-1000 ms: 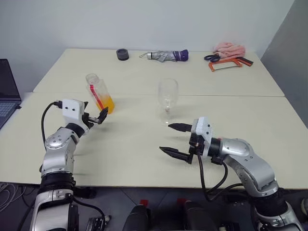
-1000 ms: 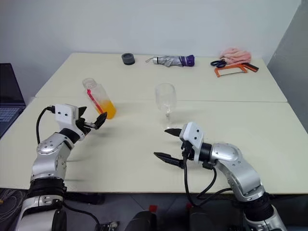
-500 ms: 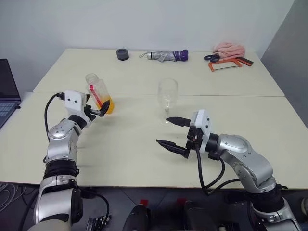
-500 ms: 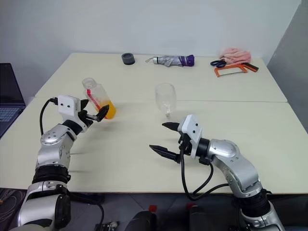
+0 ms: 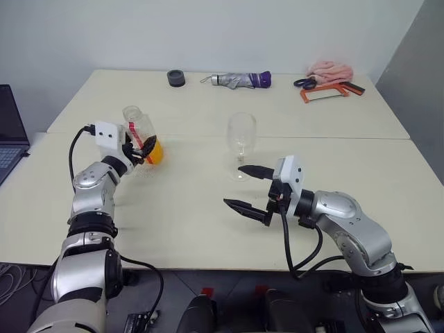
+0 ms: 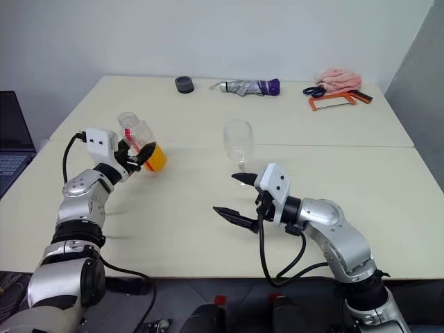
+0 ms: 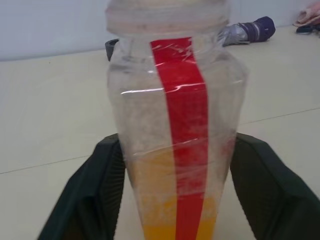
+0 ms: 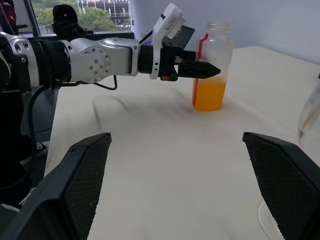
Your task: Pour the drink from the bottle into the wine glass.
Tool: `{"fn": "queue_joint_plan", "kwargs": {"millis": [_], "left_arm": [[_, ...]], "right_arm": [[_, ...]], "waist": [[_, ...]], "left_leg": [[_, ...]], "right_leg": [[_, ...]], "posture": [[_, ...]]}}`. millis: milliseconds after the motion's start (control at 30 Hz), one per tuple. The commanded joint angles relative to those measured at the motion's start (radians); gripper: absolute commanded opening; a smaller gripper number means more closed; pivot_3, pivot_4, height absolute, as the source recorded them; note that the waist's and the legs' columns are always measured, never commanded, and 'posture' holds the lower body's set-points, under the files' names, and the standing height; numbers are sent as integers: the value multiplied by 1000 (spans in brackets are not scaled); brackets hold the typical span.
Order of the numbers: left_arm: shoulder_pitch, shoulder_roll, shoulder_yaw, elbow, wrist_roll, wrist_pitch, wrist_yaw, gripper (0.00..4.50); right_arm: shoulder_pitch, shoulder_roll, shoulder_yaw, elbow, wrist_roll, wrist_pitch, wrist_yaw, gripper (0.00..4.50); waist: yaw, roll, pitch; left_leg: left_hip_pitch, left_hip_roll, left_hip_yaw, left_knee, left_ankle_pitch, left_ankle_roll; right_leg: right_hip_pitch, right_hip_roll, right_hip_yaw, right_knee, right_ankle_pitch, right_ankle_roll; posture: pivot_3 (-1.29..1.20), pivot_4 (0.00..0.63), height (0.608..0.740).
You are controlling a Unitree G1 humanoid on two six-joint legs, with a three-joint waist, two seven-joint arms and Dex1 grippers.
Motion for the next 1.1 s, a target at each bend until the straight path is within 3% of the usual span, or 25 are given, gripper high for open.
{"fn": "queue_joint_plan", "kwargs": {"millis": [33, 300, 500, 700, 1100], "left_arm": [[-29, 18, 1, -8, 0, -22, -15, 1851], [-13, -47, -69, -321, -9, 44, -34, 1681], [-44, -57, -187, -492, 72, 54, -36, 1680], [-114, -24, -298, -432, 236, -124, -25, 1679], [-303, 6, -419, -111, 483, -503, 107, 1671]], "right_arm": [[-13, 1, -9, -20, -1, -26, -3, 4500], [-12, -7, -46, -56, 5, -21, -29, 4500], [-3, -18, -127, -109, 41, 23, -92, 4500], [-12, 1, -159, -96, 1, 0, -178, 4500], [-70, 86, -112, -1, -122, -65, -292, 4500]], "waist": [[0, 0, 0], [4, -2, 1], [2, -2, 1], [0, -2, 1], [0, -2, 1]], "left_leg": [[0, 0, 0, 0, 0, 0], [-3, 1, -3, 2, 0, 0], [-3, 1, -2, 1, 0, 0], [-2, 0, 0, 1, 0, 0], [-3, -1, 0, 1, 0, 0]], "right_leg": [[0, 0, 0, 0, 0, 0], [-1, -1, -1, 0, 0, 0], [-1, -2, -1, 0, 0, 0], [-1, 0, 0, 0, 0, 0], [-2, 1, 0, 0, 0, 0]], "posture": [[0, 150, 740], [0, 150, 740], [0, 150, 740], [0, 150, 740], [0, 150, 740]]}}
